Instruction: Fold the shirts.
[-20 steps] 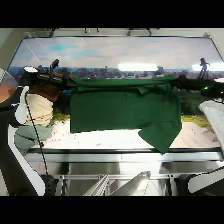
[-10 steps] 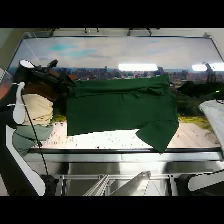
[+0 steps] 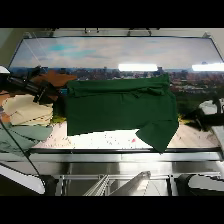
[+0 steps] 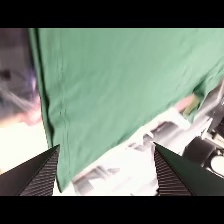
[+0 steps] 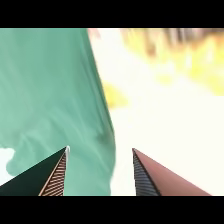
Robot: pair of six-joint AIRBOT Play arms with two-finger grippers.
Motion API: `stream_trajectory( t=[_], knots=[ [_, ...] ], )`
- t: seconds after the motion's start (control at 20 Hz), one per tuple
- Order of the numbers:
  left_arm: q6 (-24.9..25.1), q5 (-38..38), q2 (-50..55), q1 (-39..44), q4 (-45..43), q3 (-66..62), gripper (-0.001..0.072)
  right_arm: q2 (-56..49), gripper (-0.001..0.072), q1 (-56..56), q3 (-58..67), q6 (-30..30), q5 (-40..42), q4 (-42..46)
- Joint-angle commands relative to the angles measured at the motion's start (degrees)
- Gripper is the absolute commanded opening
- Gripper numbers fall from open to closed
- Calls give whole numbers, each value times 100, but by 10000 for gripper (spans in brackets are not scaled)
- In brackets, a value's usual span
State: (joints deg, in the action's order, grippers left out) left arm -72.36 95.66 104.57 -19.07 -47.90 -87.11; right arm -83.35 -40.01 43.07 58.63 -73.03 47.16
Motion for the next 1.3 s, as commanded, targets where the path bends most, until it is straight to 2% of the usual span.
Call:
stream_trajectory(
  t=[0.0, 0.1, 0.2, 0.3, 0.35, 0.4, 0.5, 0.55, 0.65, 0.75, 0.8, 0.85, 0.95, 1.1, 1.25],
  knots=[
    [208, -210, -608, -61, -157, 1250, 625, 271, 453, 76, -1311, 125, 481, 0],
    [203, -258, -750, -48, -435, 1705, 625, 269, 449, 378, -1665, 72, 815, -157],
    [203, -496, -874, -48, -638, 2184, 625, 269, 398, 750, -1744, -111, 1058, -527],
    [205, -835, -957, -46, -645, 2667, 626, 271, 249, 922, -1742, -549, 1110, -1255],
    [205, -1012, -964, -11, -645, 2883, 625, 275, 210, 944, -1742, -752, 1097, -1650],
    [205, -1202, -964, 42, -632, 3060, 625, 275, 112, 938, -1742, -883, 1047, -1915],
    [205, -1617, -964, 234, -636, 3351, 625, 297, 17, 938, -1742, -896, 968, -1978],
    [205, -1797, -964, 385, -636, 3447, 626, 299, 17, 938, -1742, -896, 931, -1987],
    [205, -2039, -964, 717, -588, 3519, 503, 299, 17, 938, -1742, -898, 807, -1998],
    [203, -2140, -962, 1099, -590, 3453, 480, 299, 17, 938, -1742, -898, 678, -1998],
    [232, -2127, -962, 1259, -614, 3394, 291, 306, 17, 938, -1742, -896, 603, -1978],
    [474, -2015, -964, 1381, -651, 3307, 13, 330, 17, 929, -1742, -896, 520, -1919],
    [481, -1685, -964, 1384, -861, 3101, 20, 424, 17, 820, -1731, -723, 402, -1550],
    [201, -1123, -1001, 942, -1453, 2999, 19, 710, 17, 205, -1731, -166, 157, -629],
    [243, -1121, -1294, 435, -1449, 3237, 20, 1132, 16, -442, -1731, -98, -485, -525]
  ],
)
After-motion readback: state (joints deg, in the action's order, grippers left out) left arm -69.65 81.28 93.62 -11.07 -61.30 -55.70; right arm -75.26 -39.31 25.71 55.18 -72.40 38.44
